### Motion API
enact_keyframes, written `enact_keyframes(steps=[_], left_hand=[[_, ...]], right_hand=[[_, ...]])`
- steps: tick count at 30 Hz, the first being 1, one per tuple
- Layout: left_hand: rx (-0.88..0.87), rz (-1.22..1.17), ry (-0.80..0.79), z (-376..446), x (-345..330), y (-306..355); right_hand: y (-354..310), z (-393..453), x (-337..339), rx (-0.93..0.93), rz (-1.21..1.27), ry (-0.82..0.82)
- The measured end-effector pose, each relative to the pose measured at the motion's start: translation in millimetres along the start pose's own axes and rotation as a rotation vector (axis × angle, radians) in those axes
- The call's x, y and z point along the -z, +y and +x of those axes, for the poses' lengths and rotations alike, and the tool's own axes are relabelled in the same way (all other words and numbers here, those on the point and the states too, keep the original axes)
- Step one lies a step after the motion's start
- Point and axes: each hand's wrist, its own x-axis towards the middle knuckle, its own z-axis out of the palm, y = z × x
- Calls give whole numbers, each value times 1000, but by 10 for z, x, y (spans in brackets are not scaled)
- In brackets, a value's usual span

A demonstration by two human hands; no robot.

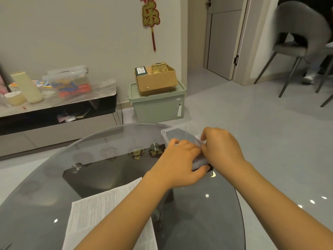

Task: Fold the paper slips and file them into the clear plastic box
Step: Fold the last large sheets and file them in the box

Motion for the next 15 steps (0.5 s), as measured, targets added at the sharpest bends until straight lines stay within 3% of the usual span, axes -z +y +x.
enact_keyframes(steps=[5, 9, 15], left_hand=[[7, -55, -22, -14, -23, -34], [33, -108, -74, -16, 32, -22], [25, 47, -132, -7, 39, 11]], right_hand=[[-19, -5, 24, 11, -208, -83], [109, -39, 82, -47, 35, -169], [208, -109, 137, -135, 386, -77]])
